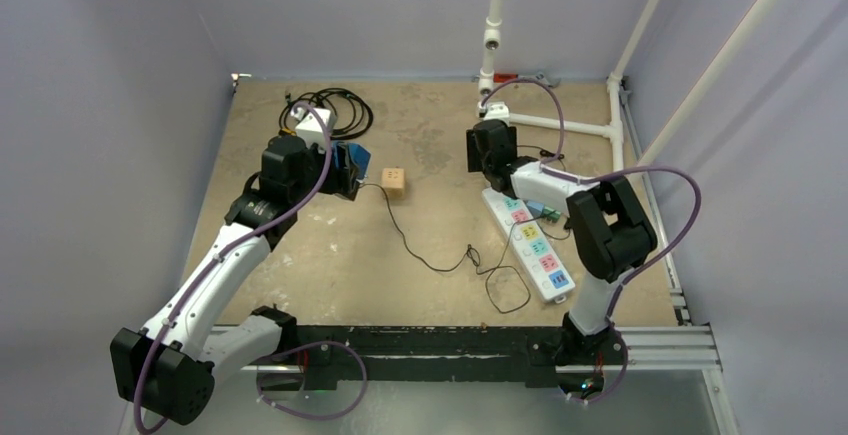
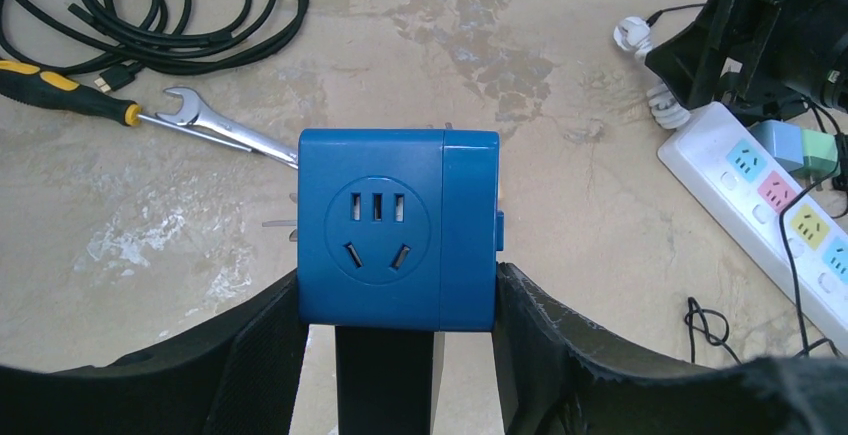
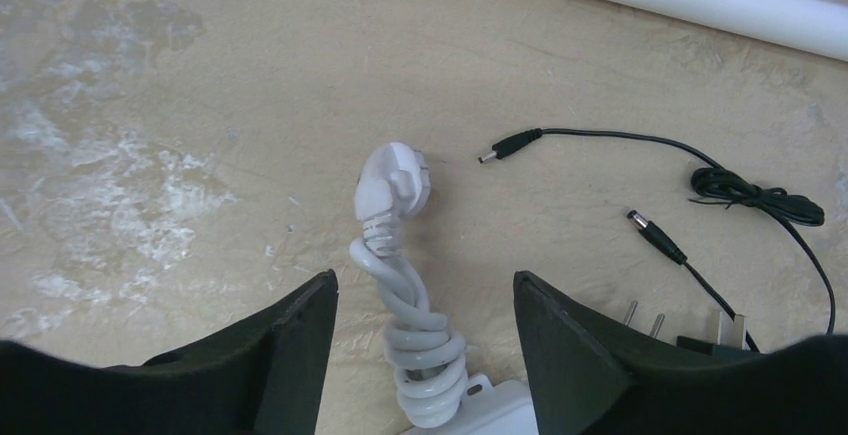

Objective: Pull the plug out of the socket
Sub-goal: Place the socket at the center of the board, then remove the plug from the socket.

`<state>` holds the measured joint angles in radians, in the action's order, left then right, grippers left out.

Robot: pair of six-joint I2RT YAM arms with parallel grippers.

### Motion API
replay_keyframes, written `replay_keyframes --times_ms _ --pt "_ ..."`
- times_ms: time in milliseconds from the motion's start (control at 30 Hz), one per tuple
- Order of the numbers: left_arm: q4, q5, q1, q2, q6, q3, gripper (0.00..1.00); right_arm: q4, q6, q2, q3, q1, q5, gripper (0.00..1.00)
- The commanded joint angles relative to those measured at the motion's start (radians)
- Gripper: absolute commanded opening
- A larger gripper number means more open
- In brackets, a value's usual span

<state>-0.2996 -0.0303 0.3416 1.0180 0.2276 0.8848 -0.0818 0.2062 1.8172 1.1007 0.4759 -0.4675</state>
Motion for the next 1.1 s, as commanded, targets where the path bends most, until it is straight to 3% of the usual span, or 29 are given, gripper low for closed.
replay_keyframes --times_ms 0,200,467,700,800,933,1067 --pt "0.114 -0.025 -0.004 -0.021 0.047 0.002 0.00 -0.033 0.022 -0.089 -0.014 0.000 0.057 0.69" --pt "0.191 -0.099 -0.006 0.032 0.166 0.012 0.00 -0.010 0.011 -0.259 -0.075 0.001 0.092 0.76" --pt "0.354 -0.191 -0.006 0.133 0.362 0.045 0.00 -0.097 -0.037 -0.551 -0.210 0.009 0.414 0.86" --pt "0.518 -0.267 0.002 0.221 0.553 0.026 0.00 -0.155 -0.053 -0.730 -0.306 0.053 0.585 0.89" --pt "0.520 -0.262 0.008 0.246 0.569 0.020 0.00 -0.161 -0.086 -0.766 -0.326 0.111 0.574 0.89" --pt "0.502 -0.281 0.010 0.281 0.565 0.016 0.00 -0.212 -0.136 -0.803 -0.375 0.249 0.432 0.89" --pt "0.488 -0.303 0.010 0.286 0.525 0.006 0.00 -0.302 -0.087 -0.804 -0.417 0.276 0.425 0.88"
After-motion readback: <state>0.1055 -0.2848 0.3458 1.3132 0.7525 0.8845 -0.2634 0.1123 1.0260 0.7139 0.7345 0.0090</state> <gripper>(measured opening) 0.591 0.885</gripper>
